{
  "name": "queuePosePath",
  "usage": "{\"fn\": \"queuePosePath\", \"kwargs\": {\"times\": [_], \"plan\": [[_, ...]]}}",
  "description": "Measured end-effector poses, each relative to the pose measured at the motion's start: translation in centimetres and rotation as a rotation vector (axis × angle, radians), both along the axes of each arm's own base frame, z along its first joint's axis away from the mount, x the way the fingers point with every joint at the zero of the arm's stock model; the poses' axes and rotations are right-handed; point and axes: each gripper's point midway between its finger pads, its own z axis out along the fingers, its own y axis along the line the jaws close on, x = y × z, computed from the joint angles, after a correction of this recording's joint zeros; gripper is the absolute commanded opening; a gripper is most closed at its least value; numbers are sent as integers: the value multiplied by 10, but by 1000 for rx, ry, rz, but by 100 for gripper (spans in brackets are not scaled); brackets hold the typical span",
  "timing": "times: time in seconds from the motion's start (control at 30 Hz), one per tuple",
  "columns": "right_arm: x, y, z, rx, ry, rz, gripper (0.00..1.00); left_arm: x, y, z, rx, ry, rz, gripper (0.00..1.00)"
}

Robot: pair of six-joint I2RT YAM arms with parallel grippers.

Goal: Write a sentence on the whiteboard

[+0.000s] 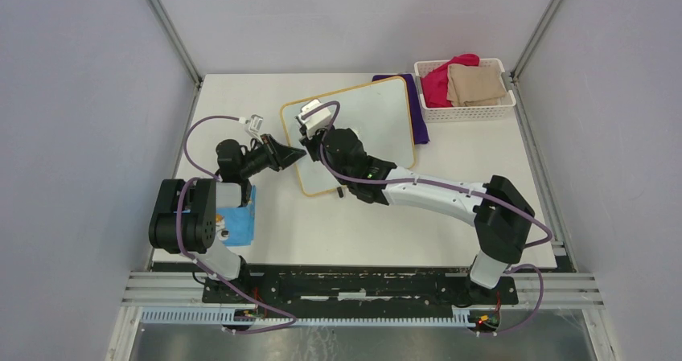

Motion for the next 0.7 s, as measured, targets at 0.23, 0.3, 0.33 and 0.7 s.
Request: {"fn": "queuePosePath", "kwargs": {"times": [0.23,0.3,0.33,0.7], "plan": [[6,-1,-5,-9,6,-10,0,0,0,0,0,0,-2,28],[8,-2,-6,-11,7,-14,0,0,0,0,0,0,-2,28],[9,-2,-7,-13,9,-16,0,0,0,0,0,0,-2,28],[16,-6,-10,-3,23,-24,0,2,0,1,1,6,0,24]]}}
